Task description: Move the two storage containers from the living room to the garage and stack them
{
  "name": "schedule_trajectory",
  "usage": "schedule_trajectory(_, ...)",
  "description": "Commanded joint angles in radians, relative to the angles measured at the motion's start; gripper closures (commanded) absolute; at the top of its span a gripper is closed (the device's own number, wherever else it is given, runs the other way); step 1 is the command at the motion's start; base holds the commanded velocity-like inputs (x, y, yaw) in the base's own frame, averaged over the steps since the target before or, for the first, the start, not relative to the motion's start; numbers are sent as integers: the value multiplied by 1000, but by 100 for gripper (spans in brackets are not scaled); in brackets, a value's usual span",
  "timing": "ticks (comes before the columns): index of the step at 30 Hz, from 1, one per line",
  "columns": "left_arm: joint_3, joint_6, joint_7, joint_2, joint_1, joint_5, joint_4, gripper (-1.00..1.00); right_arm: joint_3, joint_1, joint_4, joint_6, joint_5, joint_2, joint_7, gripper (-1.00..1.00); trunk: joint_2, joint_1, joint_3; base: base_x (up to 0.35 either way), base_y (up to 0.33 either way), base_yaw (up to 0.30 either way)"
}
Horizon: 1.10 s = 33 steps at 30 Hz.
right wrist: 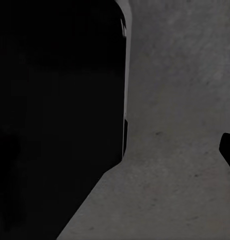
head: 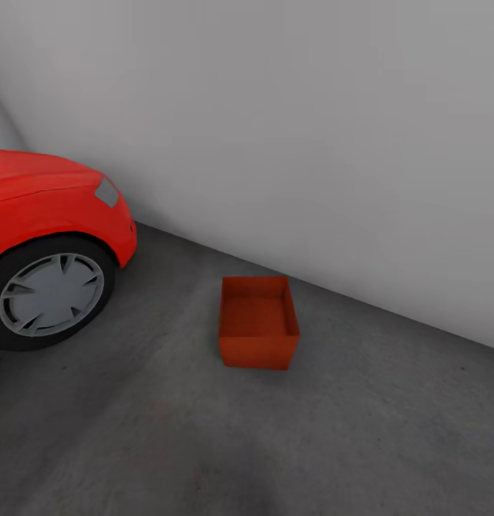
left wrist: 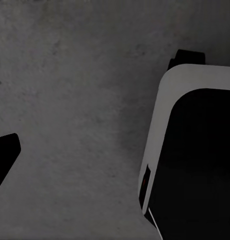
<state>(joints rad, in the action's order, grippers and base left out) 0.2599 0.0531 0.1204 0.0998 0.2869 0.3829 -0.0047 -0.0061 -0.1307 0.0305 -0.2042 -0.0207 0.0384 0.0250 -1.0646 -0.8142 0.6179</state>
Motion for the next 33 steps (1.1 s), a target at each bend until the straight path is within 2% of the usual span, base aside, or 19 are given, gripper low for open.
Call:
schedule_trajectory(1,8,2,2,0,1,8,0,-100,-1,-1,3,-6,-2,0,3,-100,0,0,-1,0,0,0)
schedule_trajectory(9,9,2,2,0,1,8,0,-100,-1,-1,3,-6,1,2,-1,-100,0,0,-14,0,0,0)
schedule_trajectory(17,9,2,2,0,1,8,0,-100,-2,-1,3,-6,4,3,-43,-100,0,0,-27,0,0,0)
schedule_trajectory(33,9,2,2,0,1,8,0,-100,-2,-1,3,-5,6,-1,-28,-100,0,0,-53,0,0,0)
